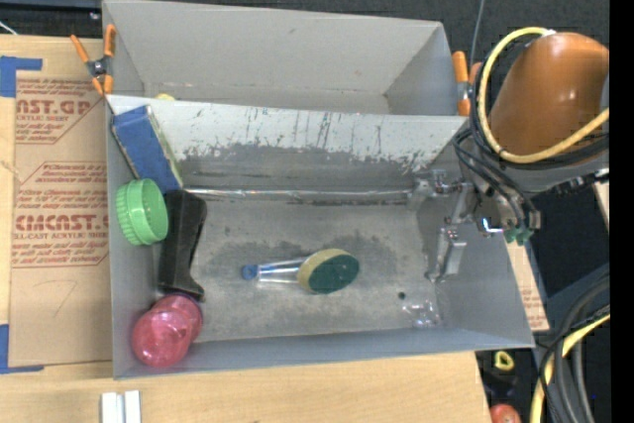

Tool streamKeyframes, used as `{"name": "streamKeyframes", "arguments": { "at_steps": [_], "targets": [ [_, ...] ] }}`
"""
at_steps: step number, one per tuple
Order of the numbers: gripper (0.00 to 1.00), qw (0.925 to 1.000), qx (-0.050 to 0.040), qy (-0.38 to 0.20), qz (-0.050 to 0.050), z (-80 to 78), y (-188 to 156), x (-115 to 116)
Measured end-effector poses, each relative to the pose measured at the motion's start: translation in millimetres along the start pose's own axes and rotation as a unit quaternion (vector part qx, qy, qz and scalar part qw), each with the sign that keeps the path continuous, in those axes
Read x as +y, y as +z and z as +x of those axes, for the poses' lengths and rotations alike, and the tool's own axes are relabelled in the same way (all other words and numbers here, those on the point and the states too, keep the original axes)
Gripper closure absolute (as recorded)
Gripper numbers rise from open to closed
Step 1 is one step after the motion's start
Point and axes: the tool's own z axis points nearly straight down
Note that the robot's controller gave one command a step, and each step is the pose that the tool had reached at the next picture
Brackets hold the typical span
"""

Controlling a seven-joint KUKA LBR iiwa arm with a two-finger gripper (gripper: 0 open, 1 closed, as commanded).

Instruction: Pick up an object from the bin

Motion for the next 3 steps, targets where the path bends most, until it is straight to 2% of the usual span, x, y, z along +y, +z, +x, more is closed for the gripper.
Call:
{"name": "streamKeyframes", "arguments": {
  "at_steps": [1,2,3],
  "targets": [
    [0.0,0.9928,-0.0005,-0.12,0.0,-31.6,39,-4],
    [0.0,0.9982,0.0005,-0.061,-0.001,31.4,58,44],
    [0.0,0.9904,-0.0051,-0.138,0.0,-18.5,103,93]
  ]
}}
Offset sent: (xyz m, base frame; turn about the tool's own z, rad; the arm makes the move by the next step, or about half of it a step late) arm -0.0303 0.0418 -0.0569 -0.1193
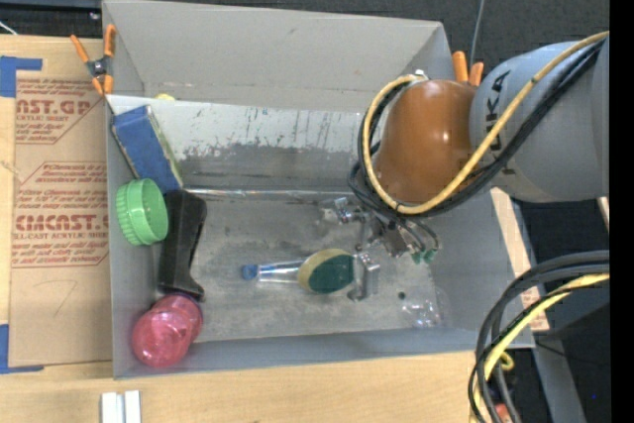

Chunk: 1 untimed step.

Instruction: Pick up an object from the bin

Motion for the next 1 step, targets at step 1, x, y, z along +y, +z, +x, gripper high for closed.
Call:
{"name": "streamKeyframes", "arguments": {
  "at_steps": [1],
  "targets": [
    [1.0,0.9968,0.0035,0.08,0.0,39.8,47.7,23.4]
  ]
}}
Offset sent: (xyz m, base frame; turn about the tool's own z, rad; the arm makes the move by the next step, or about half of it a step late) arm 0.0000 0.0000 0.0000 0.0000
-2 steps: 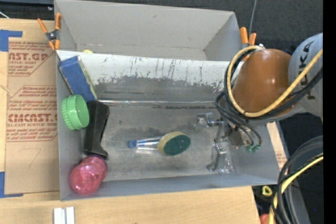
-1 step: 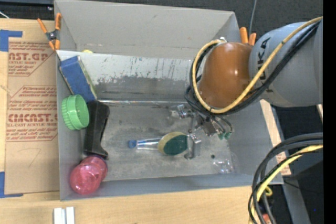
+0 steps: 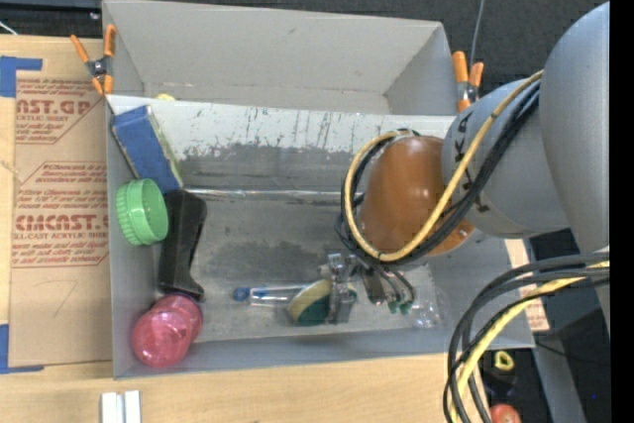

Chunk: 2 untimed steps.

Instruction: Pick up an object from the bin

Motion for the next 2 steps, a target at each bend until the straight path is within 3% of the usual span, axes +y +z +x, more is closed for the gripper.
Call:
{"name": "streamKeyframes", "arguments": {
  "at_steps": [1,2],
  "targets": [
    [1.0,1.0,0.0,0.0,0.0,0.0,0,0],
    [1.0,0.9723,-0.0029,-0.234,0.0,-4.0,10,23]
  ]
}}
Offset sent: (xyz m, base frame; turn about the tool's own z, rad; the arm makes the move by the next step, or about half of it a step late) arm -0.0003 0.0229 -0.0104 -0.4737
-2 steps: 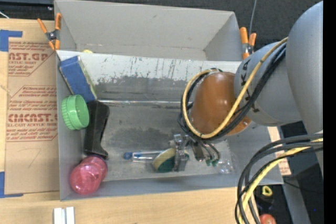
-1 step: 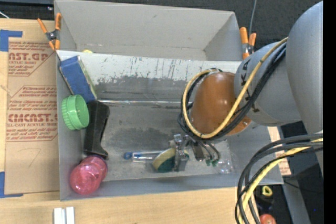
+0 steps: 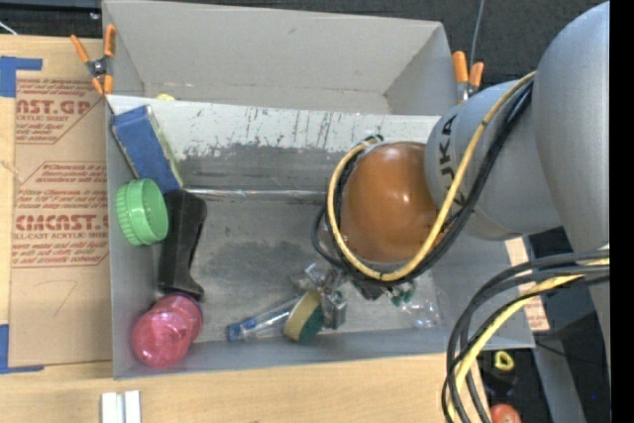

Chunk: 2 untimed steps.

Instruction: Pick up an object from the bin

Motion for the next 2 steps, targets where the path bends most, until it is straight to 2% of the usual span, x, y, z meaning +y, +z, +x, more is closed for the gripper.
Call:
{"name": "streamKeyframes", "arguments": {
  "at_steps": [1,2],
  "targets": [
    [1.0,0.9791,0.0045,0.203,-0.001,3.9,1,0],
    [1.0,0.9995,-0.0033,0.032,0.001,-10.2,-109,-8]
  ]
}}
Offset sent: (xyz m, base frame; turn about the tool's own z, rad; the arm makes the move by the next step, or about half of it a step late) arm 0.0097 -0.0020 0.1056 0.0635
